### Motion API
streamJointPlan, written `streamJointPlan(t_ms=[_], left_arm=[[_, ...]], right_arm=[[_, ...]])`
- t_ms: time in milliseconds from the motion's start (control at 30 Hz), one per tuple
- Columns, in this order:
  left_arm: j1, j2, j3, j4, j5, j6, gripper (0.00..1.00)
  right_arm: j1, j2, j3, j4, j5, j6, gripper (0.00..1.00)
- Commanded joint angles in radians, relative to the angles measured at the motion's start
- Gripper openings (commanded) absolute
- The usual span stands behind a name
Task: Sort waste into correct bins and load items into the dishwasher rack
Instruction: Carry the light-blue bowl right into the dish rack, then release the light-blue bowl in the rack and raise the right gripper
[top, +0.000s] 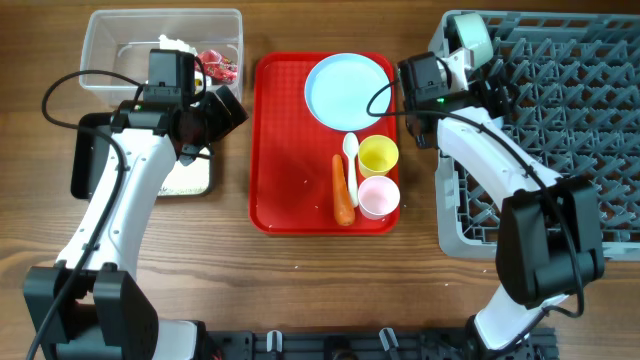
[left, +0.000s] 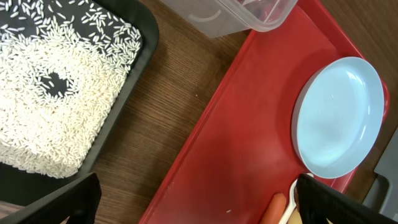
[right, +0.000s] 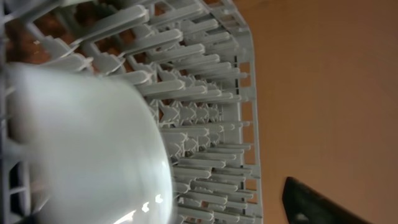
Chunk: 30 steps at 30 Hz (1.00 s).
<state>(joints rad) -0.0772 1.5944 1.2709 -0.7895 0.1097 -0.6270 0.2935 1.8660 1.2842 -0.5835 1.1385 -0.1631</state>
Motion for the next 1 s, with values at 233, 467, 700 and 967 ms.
streamJointPlan(t_ms=[233, 467, 700, 967], left_arm=[[0.003, 0.005, -0.001, 0.0, -0.006, -0.01, 1.0], [0.003, 0.005, -0.001, 0.0, -0.006, -0.01, 1.0], [0.003, 0.005, -0.001, 0.0, -0.006, -0.01, 1.0], [0.003, 0.005, -0.001, 0.0, -0.006, -0.01, 1.0]], right_arm=[[0.037, 0.013, -0.002, -0.007, -0.018, 0.01, 1.0], [0.037, -0.025, -0.002, -0.01, -0.113, 0.054, 1.0], [0.037, -0.129, -0.002, -0.013, -0.269, 0.088, 1.0], [0.049, -0.273, -0.002, -0.033, -0.444, 0.088, 1.0]])
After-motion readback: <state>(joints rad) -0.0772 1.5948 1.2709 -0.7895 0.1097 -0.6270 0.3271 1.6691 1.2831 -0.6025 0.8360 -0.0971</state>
